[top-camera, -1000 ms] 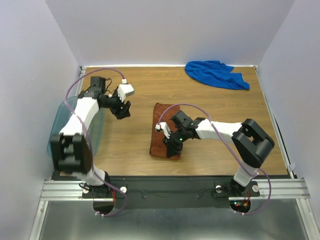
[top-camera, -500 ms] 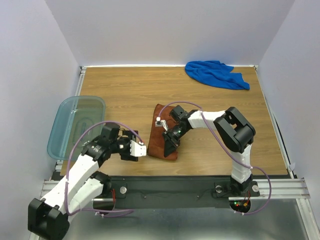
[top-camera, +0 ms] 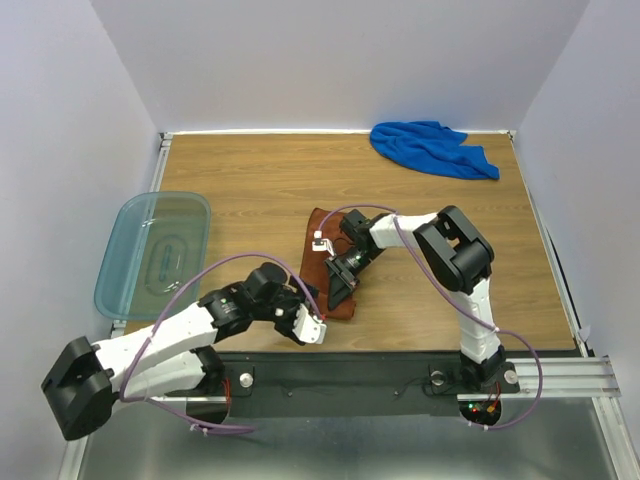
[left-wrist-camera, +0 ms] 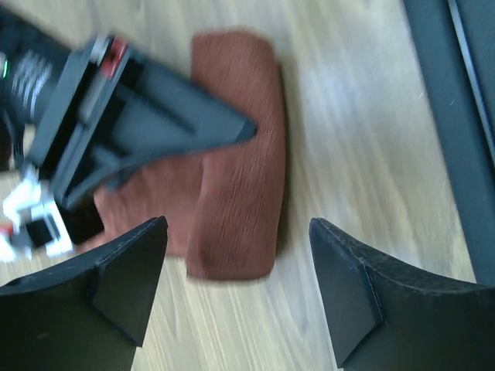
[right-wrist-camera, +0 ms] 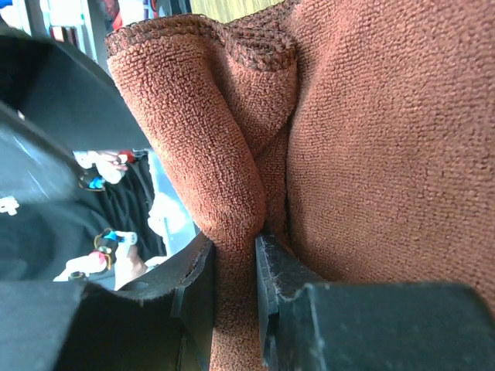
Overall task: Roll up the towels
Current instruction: Roll the towel
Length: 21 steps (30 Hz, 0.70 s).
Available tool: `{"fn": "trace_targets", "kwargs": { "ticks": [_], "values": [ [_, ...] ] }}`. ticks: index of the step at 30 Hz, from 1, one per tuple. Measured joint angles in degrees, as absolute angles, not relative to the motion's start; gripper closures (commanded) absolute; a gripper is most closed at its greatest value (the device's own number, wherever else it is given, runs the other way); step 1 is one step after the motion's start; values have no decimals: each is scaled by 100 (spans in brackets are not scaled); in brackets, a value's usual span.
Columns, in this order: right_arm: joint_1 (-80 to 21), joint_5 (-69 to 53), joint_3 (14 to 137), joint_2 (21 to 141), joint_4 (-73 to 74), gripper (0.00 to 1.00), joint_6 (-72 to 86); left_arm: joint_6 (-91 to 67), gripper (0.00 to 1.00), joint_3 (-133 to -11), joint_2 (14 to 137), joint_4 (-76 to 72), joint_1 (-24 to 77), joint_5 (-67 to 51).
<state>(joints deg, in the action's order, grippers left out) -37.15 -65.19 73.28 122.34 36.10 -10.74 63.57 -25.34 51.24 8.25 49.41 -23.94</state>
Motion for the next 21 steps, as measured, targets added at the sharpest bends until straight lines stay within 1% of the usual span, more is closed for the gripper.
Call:
{"fn": "trace_targets", "kwargs": {
  "ticks": [5, 6, 7, 8, 9, 10, 12, 13, 14, 15, 17, 18, 19, 20, 21],
  "values": [
    [-3708, -6547, 7478, 12355, 3826, 91, -1122, 6285, 19, -2508, 5806, 237, 5376, -2056],
    [-3708, -6545, 7509, 12372, 3865, 91, -1140, 6267, 22, -2508, 5946, 156, 5402, -1997],
    [-3708, -6543, 7537, 12390, 3907, 90, -1164, 6230, 27, -2508, 6110, 14, 5419, -1892],
    [-3708, -6539, 7561, 12403, 3951, 90, -1184, 6228, 27, -2508, 6219, -25, 5430, -1872],
    [-3708, -6536, 7583, 12414, 3979, 90, -1203, 6195, 30, -2508, 6381, -128, 5430, -1802],
    [-3708, -6530, 7614, 12427, 4021, 90, -1223, 6198, 37, -2508, 6499, -207, 5430, -1743],
    [-3699, -6506, 7677, 12455, 4101, 90, -1247, 6184, 43, -2508, 6689, -336, 5430, -1647],
    [-3677, -6499, 7723, 12490, 4156, 90, -1251, 6191, 48, -2508, 6753, -419, 5430, -1599],
    [-3673, -6499, 7756, 12516, 4200, 89, -1256, 6184, 51, -2508, 6783, -454, 5430, -1577],
    [-3662, -6499, 7784, 12536, 4244, 88, -1260, 6173, 56, -2510, 6816, -460, 5430, -1553],
    [-3640, -6497, 7839, 12575, 4311, 87, -1269, 6173, 61, -2517, 6875, -471, 5433, -1535],
    [-3629, -6495, 7867, 12597, 4344, 84, -1269, 6145, 65, -2571, 6956, -467, 5433, -1518],
    [-3616, -6486, 7902, 12617, 4383, 82, -1271, 6139, 66, -2593, 6982, -460, 5433, -1511],
    [-3594, -6455, 7940, 12628, 4436, 76, -1275, 6117, 67, -2668, 7054, -405, 5430, -1500],
    [-3566, -6427, 7972, 12628, 4471, 61, -1280, 6082, 69, -2740, 7109, -342, 5430, -1496]
  ]
}}
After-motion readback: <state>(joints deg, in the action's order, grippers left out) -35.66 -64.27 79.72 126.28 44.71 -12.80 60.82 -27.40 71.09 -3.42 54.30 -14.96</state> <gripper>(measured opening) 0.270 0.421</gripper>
